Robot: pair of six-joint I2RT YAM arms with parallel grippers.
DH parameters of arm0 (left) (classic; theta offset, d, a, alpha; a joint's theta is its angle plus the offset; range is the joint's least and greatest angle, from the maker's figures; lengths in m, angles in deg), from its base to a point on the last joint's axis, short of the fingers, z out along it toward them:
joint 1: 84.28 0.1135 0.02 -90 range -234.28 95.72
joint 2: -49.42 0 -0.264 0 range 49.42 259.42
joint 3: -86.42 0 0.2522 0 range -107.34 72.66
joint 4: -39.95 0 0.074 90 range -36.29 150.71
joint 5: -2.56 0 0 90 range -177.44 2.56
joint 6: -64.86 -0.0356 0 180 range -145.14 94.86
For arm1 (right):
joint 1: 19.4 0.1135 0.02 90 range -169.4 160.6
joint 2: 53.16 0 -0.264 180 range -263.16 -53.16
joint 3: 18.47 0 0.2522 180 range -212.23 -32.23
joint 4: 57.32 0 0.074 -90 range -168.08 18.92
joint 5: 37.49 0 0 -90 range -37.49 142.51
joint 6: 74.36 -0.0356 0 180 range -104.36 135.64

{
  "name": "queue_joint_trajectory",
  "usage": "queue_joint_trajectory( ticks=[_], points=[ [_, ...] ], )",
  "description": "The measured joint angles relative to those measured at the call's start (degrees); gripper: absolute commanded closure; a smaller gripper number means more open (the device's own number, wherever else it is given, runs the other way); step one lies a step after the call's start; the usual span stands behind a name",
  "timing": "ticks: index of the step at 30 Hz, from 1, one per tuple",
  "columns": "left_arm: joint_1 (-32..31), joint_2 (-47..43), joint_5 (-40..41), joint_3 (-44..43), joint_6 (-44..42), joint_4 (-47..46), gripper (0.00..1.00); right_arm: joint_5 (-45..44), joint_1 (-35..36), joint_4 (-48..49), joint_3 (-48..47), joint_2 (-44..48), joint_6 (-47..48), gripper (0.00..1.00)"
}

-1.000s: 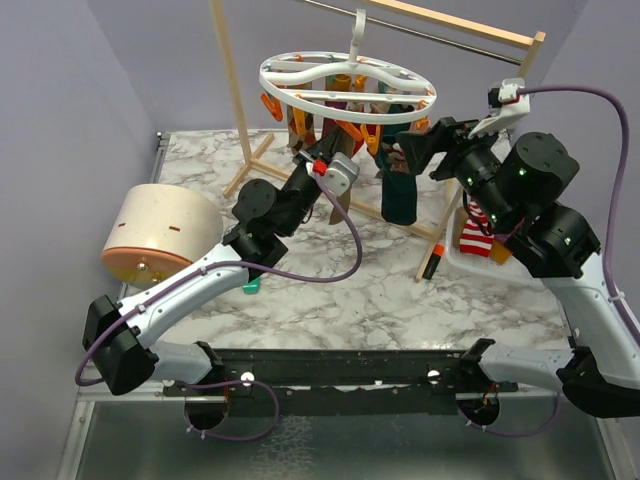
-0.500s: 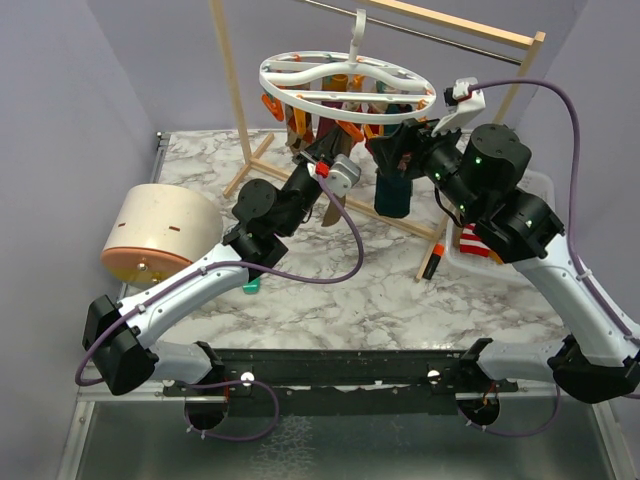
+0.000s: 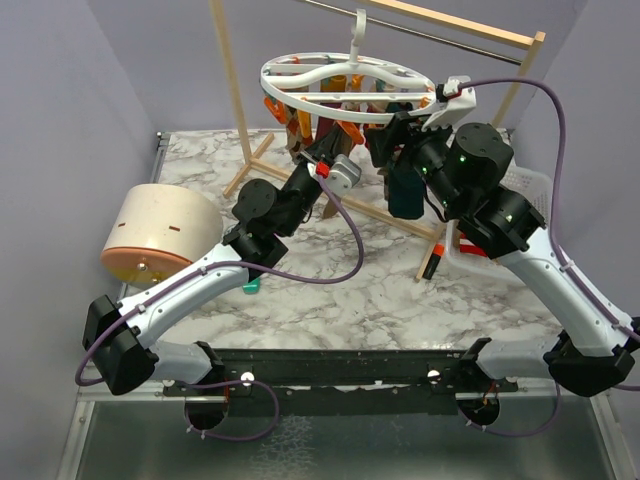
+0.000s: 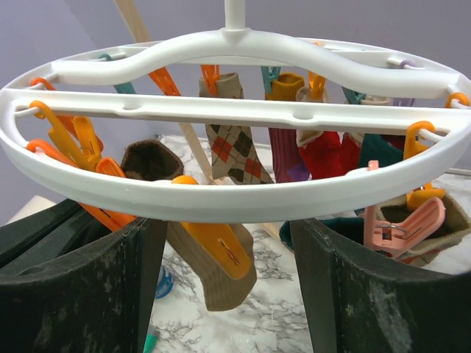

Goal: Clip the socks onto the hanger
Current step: Open the clamp at the hanger.

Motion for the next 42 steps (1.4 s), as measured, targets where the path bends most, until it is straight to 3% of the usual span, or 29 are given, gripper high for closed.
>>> queue_joint_trajectory(
  ticks=[7, 14, 18, 29, 42],
  points=[
    [0.0, 0.0, 0.0, 0.02, -0.26, 0.02, 1.0, -1.05, 0.42, 2.34, 1.4, -0.07, -0.15, 0.3],
    [0.0, -0.15, 0.0, 1.44, -0.35, 0.04, 1.0, -3.56, 0.66, 2.8, 3.58, 0.37, 0.09, 0.47],
    [0.0, -0.61, 0.02, 2.03, -0.35, 0.11, 1.0, -6.86, 0.66, 4.17, 4.52, 0.57, 0.46, 0.51],
    [0.0, -1.73, 0.0, 2.08, -0.35, 0.07, 1.0, -16.26, 0.66, 5.62, 7.19, 3.26, 3.13, 0.52],
    [0.0, -1.11, -1.14, 1.46, 0.15, 0.11, 1.0, -18.01, 0.66, 5.22, 5.79, 3.54, 5.9, 0.46]
  ],
)
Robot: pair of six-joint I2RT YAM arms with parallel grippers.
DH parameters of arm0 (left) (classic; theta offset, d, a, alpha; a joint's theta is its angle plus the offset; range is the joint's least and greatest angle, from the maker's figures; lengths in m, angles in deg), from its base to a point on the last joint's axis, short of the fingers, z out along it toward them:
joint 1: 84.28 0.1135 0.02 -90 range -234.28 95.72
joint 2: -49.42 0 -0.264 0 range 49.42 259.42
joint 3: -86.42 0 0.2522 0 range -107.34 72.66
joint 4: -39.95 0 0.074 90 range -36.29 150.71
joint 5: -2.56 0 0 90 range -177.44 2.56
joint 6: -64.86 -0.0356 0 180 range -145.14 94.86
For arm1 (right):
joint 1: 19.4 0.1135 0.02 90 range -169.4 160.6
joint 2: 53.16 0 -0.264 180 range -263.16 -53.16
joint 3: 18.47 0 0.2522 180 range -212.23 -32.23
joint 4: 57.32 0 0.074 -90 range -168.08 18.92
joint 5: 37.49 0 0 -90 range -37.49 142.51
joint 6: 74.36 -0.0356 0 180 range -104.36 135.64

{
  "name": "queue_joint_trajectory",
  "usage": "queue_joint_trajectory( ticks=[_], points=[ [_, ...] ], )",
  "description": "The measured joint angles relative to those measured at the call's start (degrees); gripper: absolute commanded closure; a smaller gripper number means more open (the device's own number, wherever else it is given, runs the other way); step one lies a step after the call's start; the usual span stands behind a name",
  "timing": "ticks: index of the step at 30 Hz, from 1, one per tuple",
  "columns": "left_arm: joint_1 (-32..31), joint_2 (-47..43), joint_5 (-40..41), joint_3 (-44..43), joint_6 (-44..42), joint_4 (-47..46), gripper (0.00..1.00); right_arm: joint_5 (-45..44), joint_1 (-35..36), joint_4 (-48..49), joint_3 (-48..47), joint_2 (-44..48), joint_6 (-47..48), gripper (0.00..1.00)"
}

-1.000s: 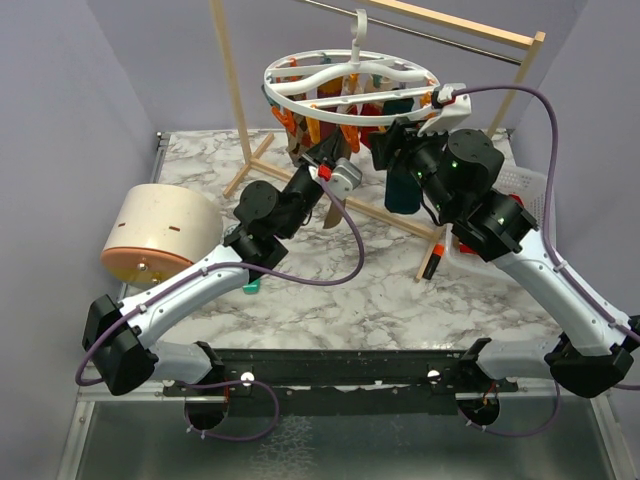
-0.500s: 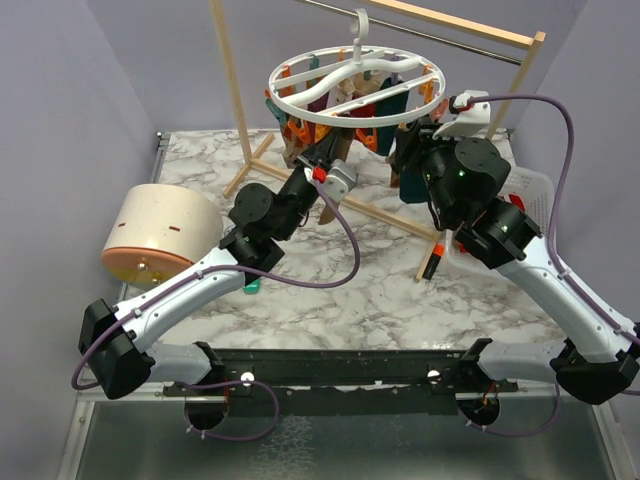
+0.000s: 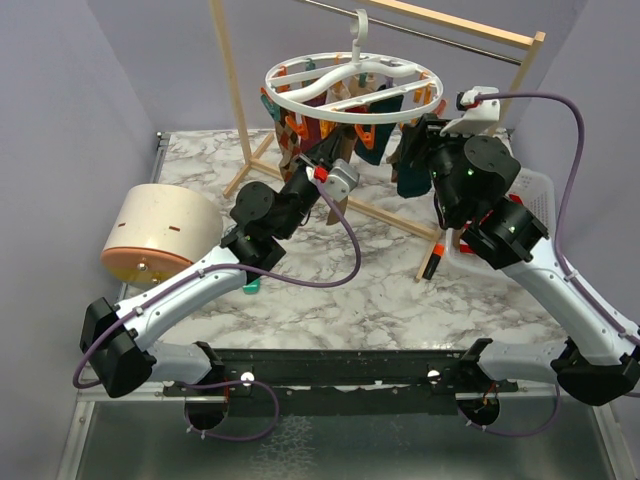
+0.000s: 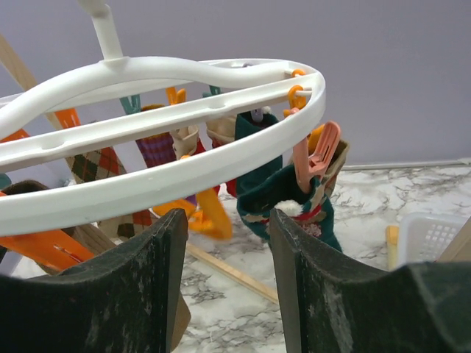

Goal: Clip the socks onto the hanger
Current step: Open the clamp at the hanger.

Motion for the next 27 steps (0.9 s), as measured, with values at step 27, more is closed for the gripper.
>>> queue_joint_trajectory(
  ticks=[27],
  points=[
    [0.0, 0.09, -1.11, -1.49, 0.04, 0.85, 1.0, 5.35, 0.0, -1.68, -3.13, -3.13, -0.76, 0.27]
  ],
)
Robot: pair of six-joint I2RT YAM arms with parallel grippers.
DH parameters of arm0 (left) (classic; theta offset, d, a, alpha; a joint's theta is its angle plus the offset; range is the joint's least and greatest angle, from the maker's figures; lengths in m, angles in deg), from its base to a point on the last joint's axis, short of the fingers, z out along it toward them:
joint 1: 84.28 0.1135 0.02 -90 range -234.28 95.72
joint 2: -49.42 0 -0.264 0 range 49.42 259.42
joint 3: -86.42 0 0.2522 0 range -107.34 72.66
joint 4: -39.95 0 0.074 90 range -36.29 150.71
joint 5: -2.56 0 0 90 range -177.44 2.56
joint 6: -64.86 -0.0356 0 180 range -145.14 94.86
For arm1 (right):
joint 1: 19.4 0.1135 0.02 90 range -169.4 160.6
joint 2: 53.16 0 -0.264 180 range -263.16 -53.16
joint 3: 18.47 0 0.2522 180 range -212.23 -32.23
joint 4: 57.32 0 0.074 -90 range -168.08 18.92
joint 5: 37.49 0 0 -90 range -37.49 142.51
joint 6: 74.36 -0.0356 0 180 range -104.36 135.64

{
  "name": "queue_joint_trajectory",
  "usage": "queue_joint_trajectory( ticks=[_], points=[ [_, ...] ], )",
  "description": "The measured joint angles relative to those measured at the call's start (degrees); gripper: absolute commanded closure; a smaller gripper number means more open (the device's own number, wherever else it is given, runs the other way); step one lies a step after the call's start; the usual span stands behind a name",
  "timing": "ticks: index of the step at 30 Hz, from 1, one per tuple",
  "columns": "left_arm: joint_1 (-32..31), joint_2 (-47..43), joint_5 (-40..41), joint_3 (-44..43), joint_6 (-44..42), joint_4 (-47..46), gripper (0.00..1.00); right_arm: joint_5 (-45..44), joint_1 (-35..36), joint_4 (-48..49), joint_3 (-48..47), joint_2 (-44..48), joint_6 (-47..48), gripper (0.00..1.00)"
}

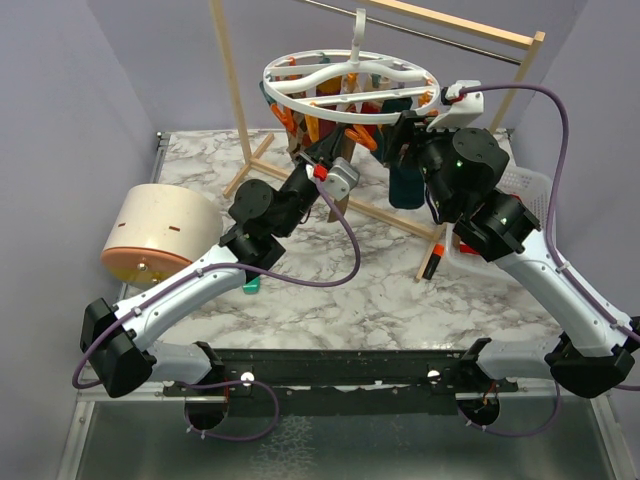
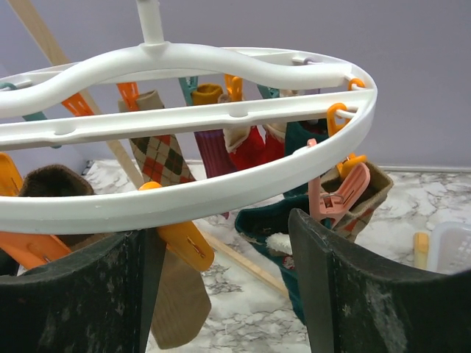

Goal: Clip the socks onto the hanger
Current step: Open the clamp at the hanger.

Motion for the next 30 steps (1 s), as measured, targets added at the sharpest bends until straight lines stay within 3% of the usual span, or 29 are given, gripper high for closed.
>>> queue_joint_trajectory(
  ticks=[30],
  points=[
    [0.0, 0.0, -0.09, 0.0, -1.05, 0.02, 1.0, 7.02, 0.0, -1.97, -0.2, 1.99, -2.71, 0.28]
  ],
)
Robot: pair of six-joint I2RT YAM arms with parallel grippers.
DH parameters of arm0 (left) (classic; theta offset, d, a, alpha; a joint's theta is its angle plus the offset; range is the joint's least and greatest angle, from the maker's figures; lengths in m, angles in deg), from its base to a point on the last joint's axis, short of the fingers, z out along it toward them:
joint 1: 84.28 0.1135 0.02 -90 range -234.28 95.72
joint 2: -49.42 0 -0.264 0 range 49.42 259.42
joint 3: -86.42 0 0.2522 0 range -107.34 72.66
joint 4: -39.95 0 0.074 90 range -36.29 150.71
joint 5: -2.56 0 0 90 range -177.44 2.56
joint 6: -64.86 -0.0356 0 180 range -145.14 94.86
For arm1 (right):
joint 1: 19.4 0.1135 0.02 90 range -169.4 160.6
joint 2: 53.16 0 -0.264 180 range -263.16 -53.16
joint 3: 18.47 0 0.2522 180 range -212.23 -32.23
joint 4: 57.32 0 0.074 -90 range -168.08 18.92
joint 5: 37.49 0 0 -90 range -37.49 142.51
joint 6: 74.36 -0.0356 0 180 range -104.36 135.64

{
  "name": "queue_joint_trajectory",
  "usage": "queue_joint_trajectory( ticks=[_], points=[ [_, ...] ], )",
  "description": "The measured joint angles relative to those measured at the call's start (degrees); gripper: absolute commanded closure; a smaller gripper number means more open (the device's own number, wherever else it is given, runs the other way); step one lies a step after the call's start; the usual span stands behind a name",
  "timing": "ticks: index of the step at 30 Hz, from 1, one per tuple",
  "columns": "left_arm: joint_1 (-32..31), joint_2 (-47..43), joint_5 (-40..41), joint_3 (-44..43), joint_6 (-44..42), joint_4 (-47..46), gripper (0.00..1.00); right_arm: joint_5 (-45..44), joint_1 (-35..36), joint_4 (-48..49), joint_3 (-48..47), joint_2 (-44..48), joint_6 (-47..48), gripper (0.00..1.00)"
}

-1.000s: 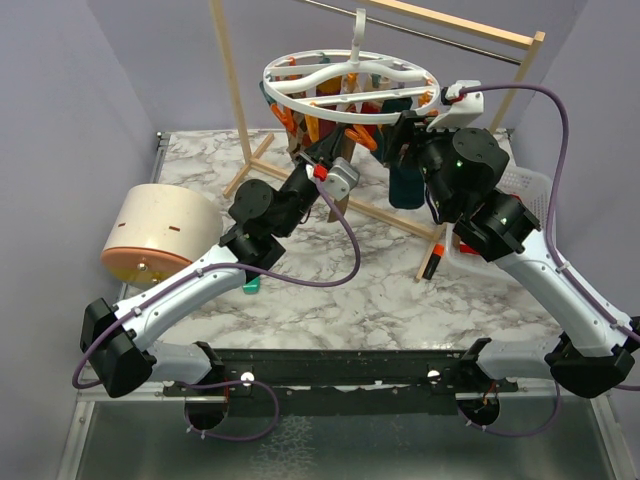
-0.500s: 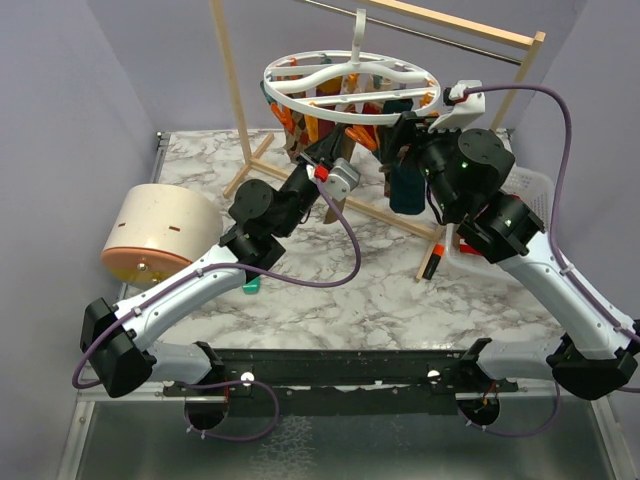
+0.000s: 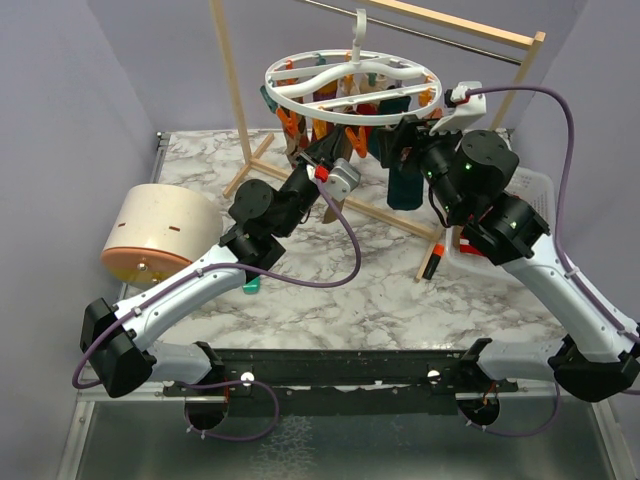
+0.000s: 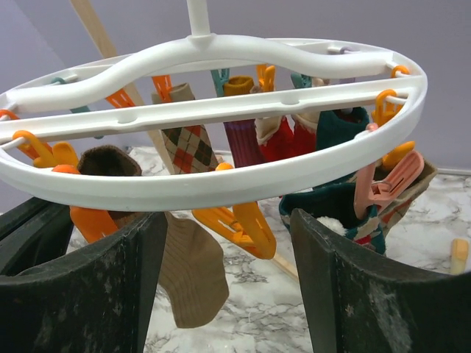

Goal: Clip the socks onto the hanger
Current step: Open the clamp at the hanger.

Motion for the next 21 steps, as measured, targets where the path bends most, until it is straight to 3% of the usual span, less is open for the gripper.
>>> queue_joint_trajectory(
  ticks=[11, 21],
  points=[
    [0.0, 0.0, 0.0, 0.0, 0.0, 0.11, 1.0, -0.07, 0.0, -0.28, -1.44, -2.89, -0.07, 0.34],
    [0.0, -0.02, 0.0, 0.0, 0.0, 0.13, 1.0, -2.05, 0.0, -0.39, -2.16, -3.8, 0.04, 0.49]
  ],
)
